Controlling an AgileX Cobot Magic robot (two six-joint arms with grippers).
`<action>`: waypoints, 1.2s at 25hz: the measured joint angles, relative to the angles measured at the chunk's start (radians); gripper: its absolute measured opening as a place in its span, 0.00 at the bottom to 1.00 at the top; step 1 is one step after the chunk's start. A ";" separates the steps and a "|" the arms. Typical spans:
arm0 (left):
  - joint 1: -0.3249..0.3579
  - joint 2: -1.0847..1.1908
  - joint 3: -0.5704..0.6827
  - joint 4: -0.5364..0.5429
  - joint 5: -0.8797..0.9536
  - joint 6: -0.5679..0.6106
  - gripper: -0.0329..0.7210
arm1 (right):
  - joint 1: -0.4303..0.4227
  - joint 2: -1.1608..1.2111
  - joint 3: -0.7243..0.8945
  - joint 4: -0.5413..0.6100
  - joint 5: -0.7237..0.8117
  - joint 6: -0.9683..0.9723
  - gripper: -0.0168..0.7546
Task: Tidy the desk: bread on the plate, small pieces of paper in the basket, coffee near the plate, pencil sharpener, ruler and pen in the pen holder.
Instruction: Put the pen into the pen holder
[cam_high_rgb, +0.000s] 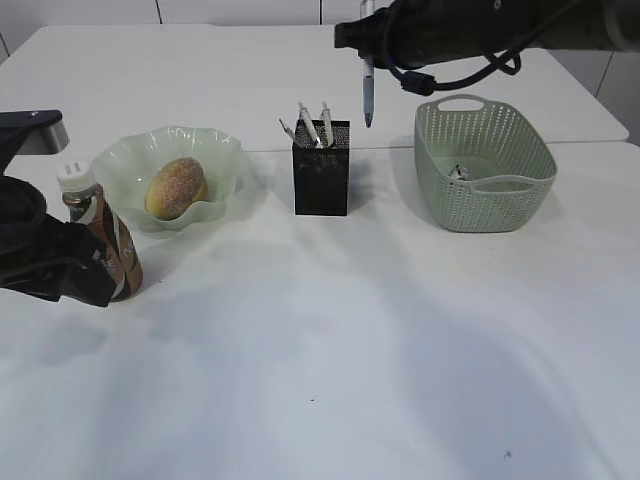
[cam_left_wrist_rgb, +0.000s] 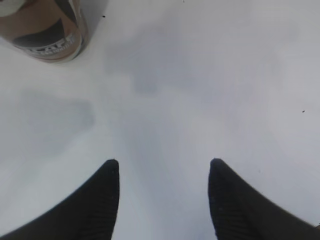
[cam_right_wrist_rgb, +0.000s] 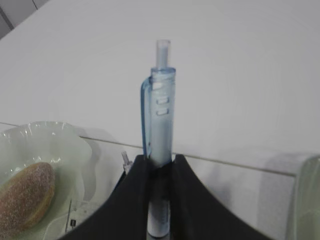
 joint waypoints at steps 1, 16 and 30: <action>0.000 0.000 0.000 0.000 -0.002 0.000 0.57 | 0.009 0.006 0.000 -0.013 -0.034 0.000 0.14; 0.000 0.000 0.000 0.000 -0.019 0.000 0.57 | 0.041 0.127 0.000 -0.089 -0.321 -0.002 0.14; 0.000 0.000 0.000 0.000 -0.029 0.000 0.57 | 0.041 0.191 0.000 -0.092 -0.397 -0.002 0.14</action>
